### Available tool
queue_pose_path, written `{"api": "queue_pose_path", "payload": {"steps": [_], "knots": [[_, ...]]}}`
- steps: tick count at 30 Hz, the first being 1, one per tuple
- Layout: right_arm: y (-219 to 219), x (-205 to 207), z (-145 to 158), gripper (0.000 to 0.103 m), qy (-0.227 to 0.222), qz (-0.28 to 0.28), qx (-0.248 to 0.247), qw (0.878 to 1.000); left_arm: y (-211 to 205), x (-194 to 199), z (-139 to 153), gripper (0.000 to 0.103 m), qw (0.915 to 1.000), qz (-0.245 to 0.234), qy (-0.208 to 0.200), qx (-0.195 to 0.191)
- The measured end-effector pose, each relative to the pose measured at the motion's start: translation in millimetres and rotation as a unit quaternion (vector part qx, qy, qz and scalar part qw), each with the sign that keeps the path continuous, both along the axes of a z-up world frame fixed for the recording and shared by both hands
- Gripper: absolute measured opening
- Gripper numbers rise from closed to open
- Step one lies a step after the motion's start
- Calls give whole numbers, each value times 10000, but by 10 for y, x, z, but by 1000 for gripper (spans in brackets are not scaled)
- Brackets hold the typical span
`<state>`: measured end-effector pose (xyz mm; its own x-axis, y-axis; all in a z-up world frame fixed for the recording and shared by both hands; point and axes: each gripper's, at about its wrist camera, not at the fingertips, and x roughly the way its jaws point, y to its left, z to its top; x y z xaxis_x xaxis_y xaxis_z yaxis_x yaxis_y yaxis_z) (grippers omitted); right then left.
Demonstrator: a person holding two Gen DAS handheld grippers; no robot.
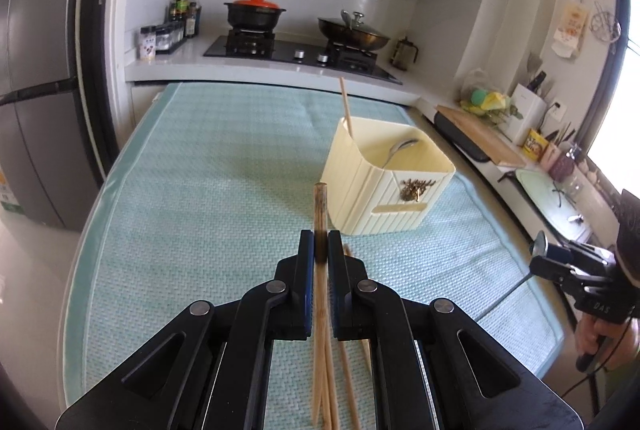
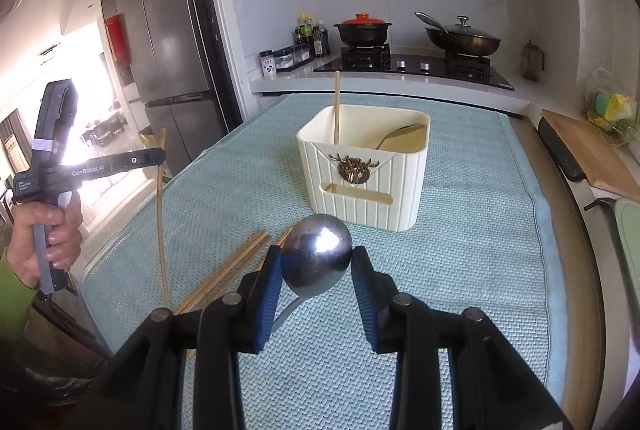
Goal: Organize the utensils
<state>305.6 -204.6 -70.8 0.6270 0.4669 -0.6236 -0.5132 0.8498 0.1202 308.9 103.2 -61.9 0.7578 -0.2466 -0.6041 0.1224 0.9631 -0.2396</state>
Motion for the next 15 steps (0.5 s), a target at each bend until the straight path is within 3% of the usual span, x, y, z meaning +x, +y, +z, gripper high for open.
{"api": "queue_pose_path", "payload": {"steps": [15], "knots": [[-138,15,294,34,-339,-189,26,9992,21,62,179,4,9997,2,-201,-151]]}}
